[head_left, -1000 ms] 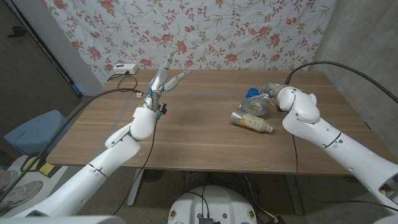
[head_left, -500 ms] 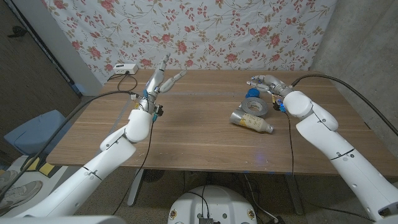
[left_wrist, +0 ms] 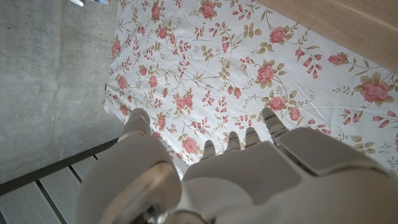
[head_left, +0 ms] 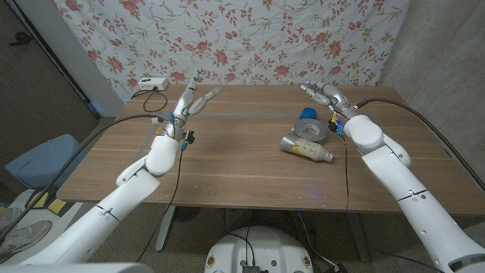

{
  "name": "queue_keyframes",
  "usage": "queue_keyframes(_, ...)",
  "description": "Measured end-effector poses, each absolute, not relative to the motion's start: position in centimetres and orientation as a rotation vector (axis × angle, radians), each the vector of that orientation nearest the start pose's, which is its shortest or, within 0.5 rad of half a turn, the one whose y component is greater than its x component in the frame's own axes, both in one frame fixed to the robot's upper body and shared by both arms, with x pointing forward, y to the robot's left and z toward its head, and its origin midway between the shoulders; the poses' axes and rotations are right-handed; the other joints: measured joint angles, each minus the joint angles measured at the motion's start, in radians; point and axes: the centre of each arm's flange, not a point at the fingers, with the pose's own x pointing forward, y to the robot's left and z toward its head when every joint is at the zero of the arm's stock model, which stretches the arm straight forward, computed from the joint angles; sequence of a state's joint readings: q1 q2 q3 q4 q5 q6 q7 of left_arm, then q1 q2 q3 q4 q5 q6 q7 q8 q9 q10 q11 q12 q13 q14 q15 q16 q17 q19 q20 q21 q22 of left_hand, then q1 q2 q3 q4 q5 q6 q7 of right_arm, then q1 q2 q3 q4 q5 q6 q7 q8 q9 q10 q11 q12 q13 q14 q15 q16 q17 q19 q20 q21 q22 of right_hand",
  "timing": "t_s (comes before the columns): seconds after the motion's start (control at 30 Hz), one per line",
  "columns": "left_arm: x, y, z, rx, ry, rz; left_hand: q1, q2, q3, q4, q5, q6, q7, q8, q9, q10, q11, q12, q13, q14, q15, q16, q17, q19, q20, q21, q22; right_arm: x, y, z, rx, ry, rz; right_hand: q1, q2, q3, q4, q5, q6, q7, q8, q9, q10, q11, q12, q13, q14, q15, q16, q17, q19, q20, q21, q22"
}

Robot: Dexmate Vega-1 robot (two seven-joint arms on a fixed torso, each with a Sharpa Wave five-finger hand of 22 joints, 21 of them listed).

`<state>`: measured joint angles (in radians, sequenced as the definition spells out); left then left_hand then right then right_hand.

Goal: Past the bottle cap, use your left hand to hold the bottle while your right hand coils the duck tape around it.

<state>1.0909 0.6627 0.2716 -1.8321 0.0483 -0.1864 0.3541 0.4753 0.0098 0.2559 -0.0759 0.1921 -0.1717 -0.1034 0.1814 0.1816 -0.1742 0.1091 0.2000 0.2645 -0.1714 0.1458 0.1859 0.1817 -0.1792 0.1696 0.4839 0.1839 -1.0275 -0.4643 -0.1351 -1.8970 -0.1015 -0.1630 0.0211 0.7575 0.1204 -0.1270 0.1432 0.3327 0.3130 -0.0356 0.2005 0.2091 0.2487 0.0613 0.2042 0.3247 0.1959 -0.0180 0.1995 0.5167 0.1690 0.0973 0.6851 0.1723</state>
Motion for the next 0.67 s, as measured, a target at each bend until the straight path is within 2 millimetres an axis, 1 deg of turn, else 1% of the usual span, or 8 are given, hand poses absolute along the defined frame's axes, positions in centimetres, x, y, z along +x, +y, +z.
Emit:
queue_keyframes(0.1,53.9,26.5,1.3,0.53,-0.905,0.037,-0.004,0.004,0.0,0.0,0.0,0.0,0.0,0.0,0.0,0.0,0.0,0.004,-0.002,0.0,0.0,0.007,0.0,0.0,0.0,0.0,0.0,56.2,-25.8,4.8,-0.519,-0.695,0.033,0.0,0.0,0.0,0.0,-0.004,0.004,-0.003,0.0,0.0,0.003,0.003,0.0,-0.005,0.004,0.004,0.0,-0.006,0.0,0.0,-0.001,0.0)
queue_keyframes(0.27,54.4,26.8,1.0,0.456,-0.897,-0.025,-0.005,0.005,0.0,0.0,0.0,0.0,0.0,0.0,0.0,0.0,0.0,0.007,-0.005,0.0,0.0,0.008,0.0,0.0,0.0,0.0,0.0,56.7,-26.1,4.3,-0.428,-0.717,0.051,0.0,0.0,0.0,0.0,-0.011,0.013,0.006,0.002,-0.003,0.01,0.005,0.0,-0.008,0.008,0.008,0.0,-0.014,-0.005,0.005,-0.005,0.0)
queue_keyframes(0.33,54.7,27.1,0.7,0.421,-0.89,-0.051,-0.005,0.005,0.0,0.0,0.0,0.0,0.0,0.0,0.0,0.0,0.0,0.007,-0.005,0.0,0.0,0.008,0.0,0.004,-0.004,0.0,0.0,56.8,-26.2,4.2,-0.379,-0.728,0.063,-0.001,-0.001,-0.004,-0.004,-0.011,0.02,0.005,0.007,-0.005,0.018,0.01,0.006,-0.009,0.013,0.013,0.0,-0.019,-0.005,0.005,-0.005,0.0)
queue_keyframes(0.37,54.8,27.2,0.6,0.404,-0.889,-0.065,-0.005,0.005,0.0,0.0,0.0,0.0,0.0,0.0,0.0,0.0,0.0,0.008,-0.007,0.0,0.0,0.008,0.0,0.004,-0.004,0.0,0.0,56.7,-26.2,4.2,-0.36,-0.739,0.071,-0.005,-0.005,-0.002,-0.007,-0.013,0.023,0.009,0.007,-0.005,0.022,0.007,0.008,-0.009,0.013,0.013,0.0,-0.021,-0.005,0.005,-0.009,0.0)
queue_keyframes(0.47,55.0,27.5,0.4,0.368,-0.883,-0.092,-0.005,0.005,-0.002,0.002,0.0,-0.002,-0.002,0.003,0.0,0.0,0.0,0.011,-0.009,0.0,0.0,0.008,0.0,0.004,-0.004,0.0,0.0,57.2,-26.9,3.7,-0.255,-0.756,0.087,-0.005,-0.005,-0.001,-0.007,-0.019,0.034,0.012,0.01,-0.005,0.033,0.01,0.008,-0.014,0.017,0.016,0.0,-0.028,-0.005,0.005,-0.013,0.0)
queue_keyframes(0.5,55.1,27.5,0.3,0.355,-0.881,-0.104,-0.005,0.005,-0.006,0.003,0.0,-0.004,-0.004,0.004,0.0,0.0,0.0,0.011,-0.009,0.0,0.0,0.008,0.0,0.004,-0.004,0.0,0.0,57.2,-27.0,3.6,-0.234,-0.763,0.092,-0.005,-0.005,0.002,-0.01,-0.021,0.034,0.012,0.01,-0.005,0.04,0.01,0.008,-0.014,0.022,0.011,0.0,-0.03,-0.005,0.005,-0.013,0.0)
queue_keyframes(0.6,55.3,27.7,0.1,0.335,-0.877,-0.117,-0.005,0.005,-0.007,0.001,0.0,-0.004,-0.004,0.004,0.0,0.0,0.0,0.011,-0.009,0.0,-0.001,0.015,0.0,0.004,-0.004,0.0,0.0,57.3,-27.3,3.3,-0.176,-0.774,0.101,-0.005,-0.005,0.003,-0.011,-0.027,0.039,0.018,0.01,-0.005,0.051,0.013,0.016,-0.018,0.033,0.014,0.004,-0.038,-0.005,0.005,-0.018,0.0)
queue_keyframes(0.67,55.4,27.8,0.0,0.313,-0.876,-0.134,-0.005,0.005,-0.007,0.001,0.0,-0.004,-0.004,0.004,0.0,0.0,0.0,0.011,-0.014,0.0,-0.001,0.015,0.0,0.004,-0.004,0.0,0.0,57.6,-27.7,2.8,-0.125,-0.779,0.096,-0.008,-0.002,0.003,-0.011,-0.031,0.045,0.012,0.01,-0.005,0.058,0.014,0.016,-0.019,0.039,0.008,0.005,-0.042,-0.005,0.005,-0.02,0.0)
